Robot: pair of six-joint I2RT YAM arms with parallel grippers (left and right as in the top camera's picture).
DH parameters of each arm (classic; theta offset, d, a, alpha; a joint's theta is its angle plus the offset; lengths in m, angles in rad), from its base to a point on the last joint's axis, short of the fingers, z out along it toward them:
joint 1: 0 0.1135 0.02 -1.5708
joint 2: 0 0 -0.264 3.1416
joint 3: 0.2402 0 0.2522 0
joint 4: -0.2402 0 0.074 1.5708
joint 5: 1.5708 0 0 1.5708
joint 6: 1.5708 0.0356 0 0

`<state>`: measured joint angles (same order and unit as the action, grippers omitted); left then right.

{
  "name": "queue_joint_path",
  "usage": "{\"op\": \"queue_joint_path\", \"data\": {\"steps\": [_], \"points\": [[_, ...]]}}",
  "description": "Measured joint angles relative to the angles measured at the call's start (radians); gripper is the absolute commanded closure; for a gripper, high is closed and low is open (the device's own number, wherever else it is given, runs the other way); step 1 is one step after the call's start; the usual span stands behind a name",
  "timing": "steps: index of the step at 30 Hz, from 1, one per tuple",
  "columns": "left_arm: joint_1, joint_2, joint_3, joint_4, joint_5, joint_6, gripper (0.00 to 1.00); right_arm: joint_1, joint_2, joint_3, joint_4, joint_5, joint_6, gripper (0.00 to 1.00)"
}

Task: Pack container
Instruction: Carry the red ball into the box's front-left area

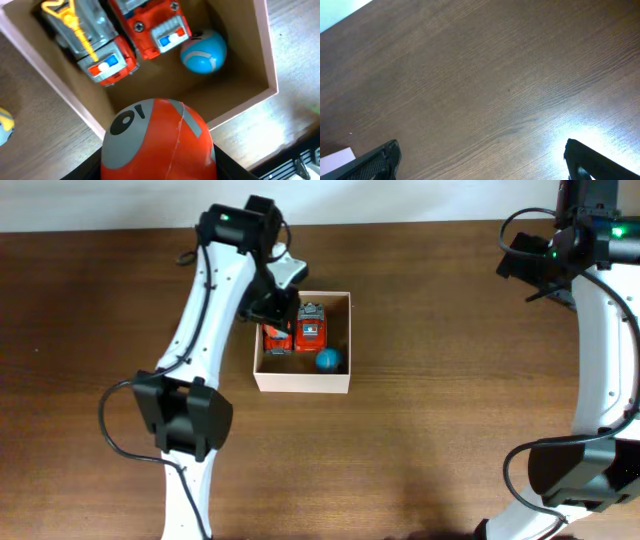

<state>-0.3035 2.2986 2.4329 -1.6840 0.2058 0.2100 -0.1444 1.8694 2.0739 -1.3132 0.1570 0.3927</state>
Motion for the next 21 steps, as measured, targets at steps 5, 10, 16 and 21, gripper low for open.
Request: {"op": "queue_joint_path", "data": {"steps": [5,10,16,21], "points": [[-0.003,0.000,-0.056,0.000,-0.004,0.011,0.49,0.000,0.000,0.000,0.000,0.000,0.000,0.01],[-0.003,0.000,-0.131,-0.001,-0.016,0.011,0.49,0.000,0.000,0.000,0.000,0.000,0.001,0.01],[-0.003,0.000,-0.179,-0.001,-0.023,0.016,0.33,0.000,0.000,0.000,0.000,0.000,0.000,0.01],[-0.003,0.000,-0.183,-0.002,-0.029,0.021,0.08,0.000,0.000,0.000,0.000,0.000,0.000,0.01]]}}
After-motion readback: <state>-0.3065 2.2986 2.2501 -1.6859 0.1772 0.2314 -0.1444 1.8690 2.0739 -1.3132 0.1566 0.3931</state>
